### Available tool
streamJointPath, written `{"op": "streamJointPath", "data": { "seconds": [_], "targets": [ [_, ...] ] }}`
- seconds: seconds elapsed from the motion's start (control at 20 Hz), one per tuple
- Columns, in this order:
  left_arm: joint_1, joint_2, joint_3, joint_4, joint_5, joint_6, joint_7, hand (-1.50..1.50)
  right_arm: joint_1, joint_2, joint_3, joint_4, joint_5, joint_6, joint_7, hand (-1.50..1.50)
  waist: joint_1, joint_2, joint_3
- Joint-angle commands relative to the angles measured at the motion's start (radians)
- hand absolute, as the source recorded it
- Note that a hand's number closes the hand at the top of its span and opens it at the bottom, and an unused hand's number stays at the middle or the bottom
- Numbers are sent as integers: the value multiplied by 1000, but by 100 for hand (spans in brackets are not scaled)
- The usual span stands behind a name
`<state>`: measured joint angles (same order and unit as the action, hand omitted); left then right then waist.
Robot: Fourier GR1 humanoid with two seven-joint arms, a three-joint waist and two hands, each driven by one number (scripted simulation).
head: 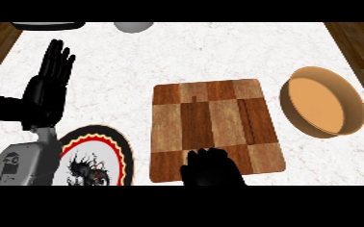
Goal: Pick the croissant from the cutting board and place it in the pot
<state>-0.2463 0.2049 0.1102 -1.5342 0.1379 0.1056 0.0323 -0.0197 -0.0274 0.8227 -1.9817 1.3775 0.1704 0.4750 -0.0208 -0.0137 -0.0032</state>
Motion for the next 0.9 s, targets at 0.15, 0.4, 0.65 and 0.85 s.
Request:
{"op": "streamJointPath", "data": {
  "seconds": [0.15,0.4,0.65,0.85],
  "targets": [
    [-31,-1,-14,-26,-19,23,42,0,-81,26,39,-260,169,30,353,150,2,2,2],
    [22,13,-16,-83,9,-26,48,0,-240,27,-103,-373,209,154,407,150,27,8,2],
    [-2,-13,-14,-54,-2,3,51,0,-215,-14,-349,-543,101,293,311,150,19,13,3],
    [-14,-6,-9,-36,-18,-1,18,0,-214,-68,-640,-578,-100,375,205,150,17,17,4]
  ]
}}
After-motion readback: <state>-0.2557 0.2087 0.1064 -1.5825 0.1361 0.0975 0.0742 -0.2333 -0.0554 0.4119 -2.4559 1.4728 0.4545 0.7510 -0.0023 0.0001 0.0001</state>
